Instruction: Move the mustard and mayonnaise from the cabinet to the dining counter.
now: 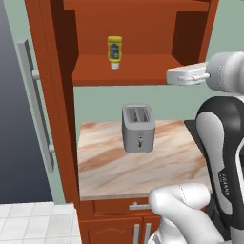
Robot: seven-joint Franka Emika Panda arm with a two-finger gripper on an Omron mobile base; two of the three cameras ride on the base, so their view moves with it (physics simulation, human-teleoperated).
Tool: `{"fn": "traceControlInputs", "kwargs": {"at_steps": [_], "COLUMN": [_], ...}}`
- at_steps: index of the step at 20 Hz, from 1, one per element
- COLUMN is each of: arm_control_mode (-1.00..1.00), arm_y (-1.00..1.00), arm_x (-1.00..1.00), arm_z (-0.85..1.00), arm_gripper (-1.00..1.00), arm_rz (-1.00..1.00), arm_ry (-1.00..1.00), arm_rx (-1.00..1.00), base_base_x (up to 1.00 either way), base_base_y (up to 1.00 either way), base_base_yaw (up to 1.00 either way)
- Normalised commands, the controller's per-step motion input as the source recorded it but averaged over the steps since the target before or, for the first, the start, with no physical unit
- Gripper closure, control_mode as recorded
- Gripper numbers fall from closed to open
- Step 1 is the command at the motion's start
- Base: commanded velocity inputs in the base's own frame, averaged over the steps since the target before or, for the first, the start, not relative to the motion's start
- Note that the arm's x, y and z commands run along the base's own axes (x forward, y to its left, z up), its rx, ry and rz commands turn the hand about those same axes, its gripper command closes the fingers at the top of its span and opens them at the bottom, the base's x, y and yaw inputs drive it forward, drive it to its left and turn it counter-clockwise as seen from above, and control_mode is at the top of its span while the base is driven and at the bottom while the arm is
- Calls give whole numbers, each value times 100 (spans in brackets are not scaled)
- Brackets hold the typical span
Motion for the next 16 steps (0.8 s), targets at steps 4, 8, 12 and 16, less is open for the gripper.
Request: {"fn": "traceControlInputs", "kwargs": {"at_steps": [4,8,12,16], "arm_control_mode": [-100,-100,-100,-100], "arm_y": [0,-1,0,-1], "arm_x": [38,35,36,30], "arm_z": [13,12,4,2], "arm_gripper": [-100,-100,-100,-100], "arm_rz": [0,0,0,0], "arm_ry": [2,6,12,16], "arm_rx": [19,19,14,5], "base_base_x": [0,0,0,0], "base_base_y": [0,0,0,0], "base_base_yaw": [0,0,0,0]}}
